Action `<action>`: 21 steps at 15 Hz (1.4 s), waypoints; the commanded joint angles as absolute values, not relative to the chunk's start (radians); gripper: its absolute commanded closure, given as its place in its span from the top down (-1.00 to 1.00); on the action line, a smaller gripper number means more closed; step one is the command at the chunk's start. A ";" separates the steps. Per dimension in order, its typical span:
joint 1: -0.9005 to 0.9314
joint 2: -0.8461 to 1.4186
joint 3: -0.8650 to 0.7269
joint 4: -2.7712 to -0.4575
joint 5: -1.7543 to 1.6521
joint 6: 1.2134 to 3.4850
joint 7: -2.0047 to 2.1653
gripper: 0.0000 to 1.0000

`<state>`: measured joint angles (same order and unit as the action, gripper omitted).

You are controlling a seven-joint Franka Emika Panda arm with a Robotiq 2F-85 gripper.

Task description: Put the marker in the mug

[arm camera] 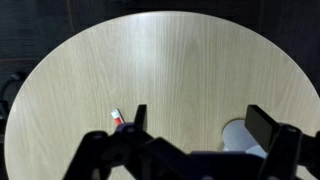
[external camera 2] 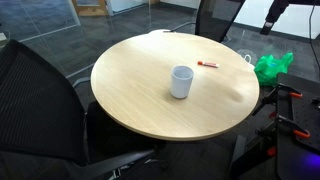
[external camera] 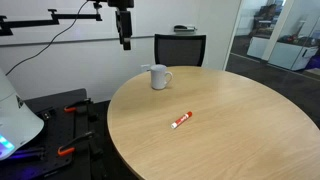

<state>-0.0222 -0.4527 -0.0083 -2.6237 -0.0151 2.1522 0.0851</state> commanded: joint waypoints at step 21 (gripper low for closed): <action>-0.159 -0.319 -0.133 -2.573 -0.242 2.418 -0.094 1.00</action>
<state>-0.1459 -0.3872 -0.0927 -2.6142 -0.2395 2.3721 -0.0158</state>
